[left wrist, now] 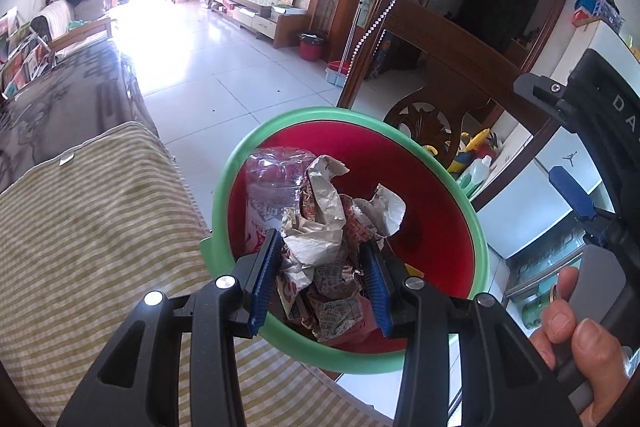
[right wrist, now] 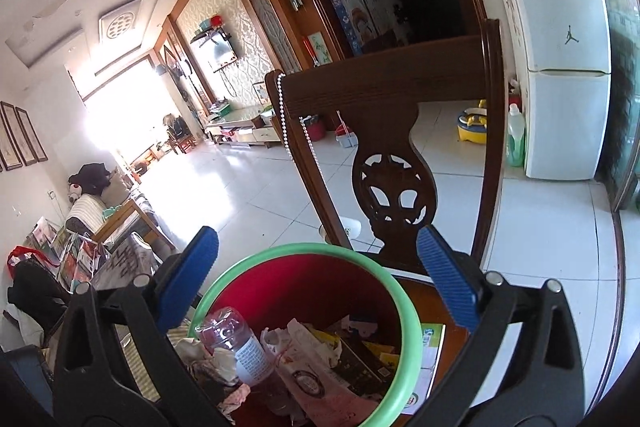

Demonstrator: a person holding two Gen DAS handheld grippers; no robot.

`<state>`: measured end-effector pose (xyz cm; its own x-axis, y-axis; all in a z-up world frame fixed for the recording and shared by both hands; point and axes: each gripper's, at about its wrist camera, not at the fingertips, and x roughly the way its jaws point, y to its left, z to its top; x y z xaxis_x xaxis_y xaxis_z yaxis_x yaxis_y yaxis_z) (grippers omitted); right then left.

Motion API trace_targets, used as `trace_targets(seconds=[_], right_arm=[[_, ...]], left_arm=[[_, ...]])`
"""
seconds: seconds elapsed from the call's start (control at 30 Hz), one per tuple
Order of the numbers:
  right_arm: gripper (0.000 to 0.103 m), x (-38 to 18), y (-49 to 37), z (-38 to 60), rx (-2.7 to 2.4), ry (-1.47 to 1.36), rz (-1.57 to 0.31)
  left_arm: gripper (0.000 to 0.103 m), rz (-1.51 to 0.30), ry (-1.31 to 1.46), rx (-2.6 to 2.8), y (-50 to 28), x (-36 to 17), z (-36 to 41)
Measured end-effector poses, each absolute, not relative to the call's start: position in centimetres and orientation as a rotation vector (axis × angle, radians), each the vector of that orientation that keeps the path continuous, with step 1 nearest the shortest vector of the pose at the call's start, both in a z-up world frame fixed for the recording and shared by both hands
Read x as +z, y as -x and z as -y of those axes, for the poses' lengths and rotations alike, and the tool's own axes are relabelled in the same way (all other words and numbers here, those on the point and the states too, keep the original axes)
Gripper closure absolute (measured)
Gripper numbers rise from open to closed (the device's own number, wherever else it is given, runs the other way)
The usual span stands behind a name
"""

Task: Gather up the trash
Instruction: 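Lower the crumpled paper into the bin and open the left gripper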

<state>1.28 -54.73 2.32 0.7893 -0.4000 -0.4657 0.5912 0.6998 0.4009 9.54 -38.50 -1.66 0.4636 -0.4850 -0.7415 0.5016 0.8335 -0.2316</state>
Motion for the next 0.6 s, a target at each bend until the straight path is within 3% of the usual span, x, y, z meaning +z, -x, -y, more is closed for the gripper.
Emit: trace_targets(seconds=[0.6], right_arm=[[0.005, 2.64, -1.11, 54.16, -0.576, -0.539, -0.352]], left_arm=[[0.061, -0.916, -0.046, -0.625, -9.99, -2.4, 39.43]])
